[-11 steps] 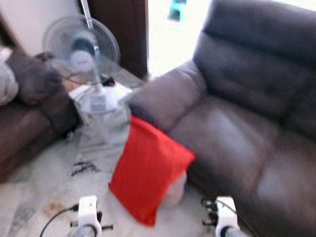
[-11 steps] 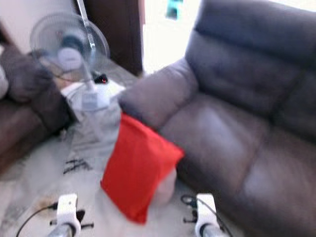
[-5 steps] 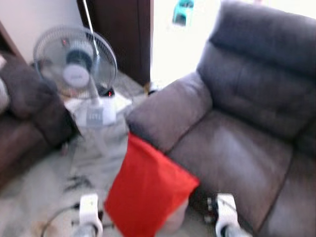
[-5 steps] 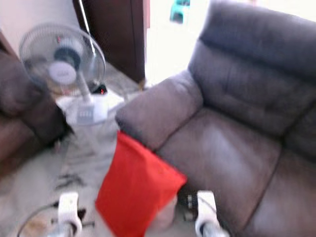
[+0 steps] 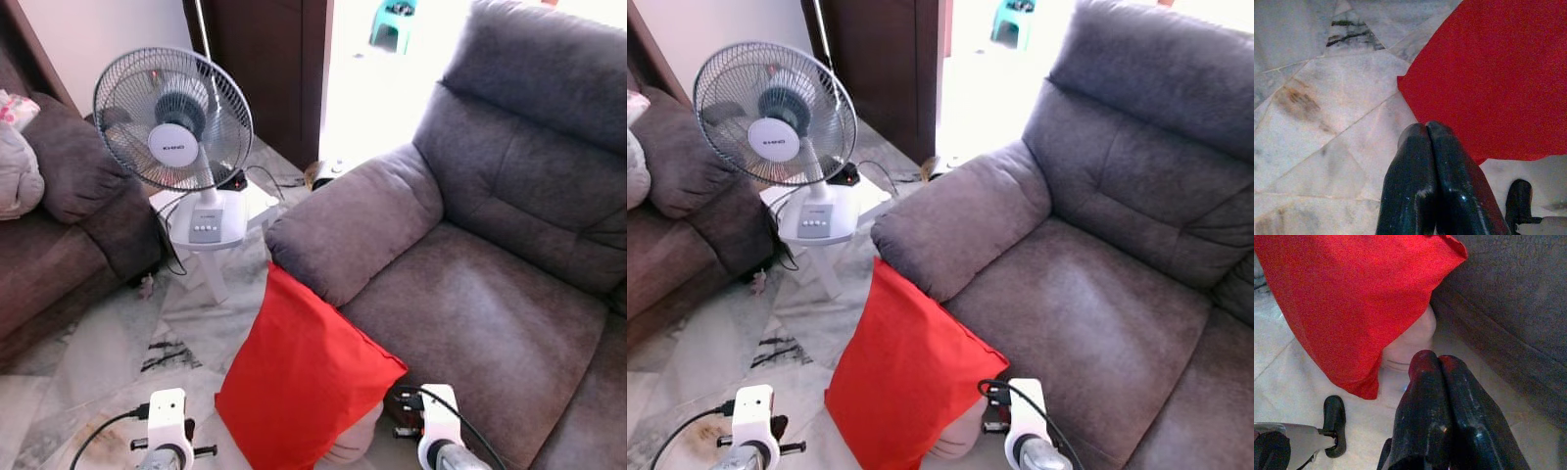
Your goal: Move the pillow to the sofa from floor
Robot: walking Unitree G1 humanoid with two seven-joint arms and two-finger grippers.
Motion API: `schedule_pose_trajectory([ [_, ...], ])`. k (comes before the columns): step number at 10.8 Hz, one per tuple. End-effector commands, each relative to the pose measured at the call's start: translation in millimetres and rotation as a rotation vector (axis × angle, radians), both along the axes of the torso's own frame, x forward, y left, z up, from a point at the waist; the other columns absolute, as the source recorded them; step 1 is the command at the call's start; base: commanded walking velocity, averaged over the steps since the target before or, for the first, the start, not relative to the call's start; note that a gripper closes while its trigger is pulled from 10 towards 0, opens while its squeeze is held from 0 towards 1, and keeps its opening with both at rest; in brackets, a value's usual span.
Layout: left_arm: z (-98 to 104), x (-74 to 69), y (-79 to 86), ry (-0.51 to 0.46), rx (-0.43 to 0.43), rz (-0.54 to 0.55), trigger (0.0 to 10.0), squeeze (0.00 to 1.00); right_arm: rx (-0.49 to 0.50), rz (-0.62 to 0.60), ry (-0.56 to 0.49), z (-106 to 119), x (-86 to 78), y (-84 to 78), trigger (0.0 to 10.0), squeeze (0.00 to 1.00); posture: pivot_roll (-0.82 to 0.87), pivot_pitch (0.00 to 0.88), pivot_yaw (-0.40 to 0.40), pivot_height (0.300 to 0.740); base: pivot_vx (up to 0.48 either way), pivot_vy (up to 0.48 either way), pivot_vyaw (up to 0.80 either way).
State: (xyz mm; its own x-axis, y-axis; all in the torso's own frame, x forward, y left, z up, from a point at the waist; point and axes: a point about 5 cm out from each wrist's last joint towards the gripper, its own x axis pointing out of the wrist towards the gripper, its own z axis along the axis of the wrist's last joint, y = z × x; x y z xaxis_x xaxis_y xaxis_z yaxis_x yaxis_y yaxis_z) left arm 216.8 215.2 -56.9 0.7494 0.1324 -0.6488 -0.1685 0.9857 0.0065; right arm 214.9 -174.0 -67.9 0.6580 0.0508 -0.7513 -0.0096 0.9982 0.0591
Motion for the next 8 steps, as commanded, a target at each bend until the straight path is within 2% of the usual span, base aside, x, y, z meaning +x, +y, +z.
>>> schedule_pose_trajectory([
  [1, -4, -6.8, 1.2, 0.033, 0.005, 0.004, 10.0, 0.0, 0.015, -0.017, 0.015, -3, -4.1, 0.4, 10.0, 1.0, 0.1, 0.118, -0.012, 0.74, 0.0, 0.0, 0.0],
  [5, -4, -6.7, 1.0, 0.032, 0.011, 0.005, 10.0, 0.0, 0.03, -0.038, 0.007, -1, -2.2, -0.6, 10.0, 1.0, 0.1, 0.116, -0.016, 0.74, 0.0, 0.0, 0.0],
  [7, -2, -3.3, -0.6, 0.019, 0.013, -0.002, 10.0, 0.0, 0.124, -0.088, -0.055, 8, 12.1, 3.8, 10.0, 1.0, 0.09, 0.116, -0.018, 0.74, 0.0, 0.0, 0.0],
  [8, -1, -0.9, -1.8, 0.011, 0.009, -0.004, 10.0, 0.0, 0.147, -0.071, -0.09, 15, 24.6, 9.3, 10.0, 1.0, 0.09, 0.115, -0.02, 0.74, 0.0, 0.0, 0.0],
])
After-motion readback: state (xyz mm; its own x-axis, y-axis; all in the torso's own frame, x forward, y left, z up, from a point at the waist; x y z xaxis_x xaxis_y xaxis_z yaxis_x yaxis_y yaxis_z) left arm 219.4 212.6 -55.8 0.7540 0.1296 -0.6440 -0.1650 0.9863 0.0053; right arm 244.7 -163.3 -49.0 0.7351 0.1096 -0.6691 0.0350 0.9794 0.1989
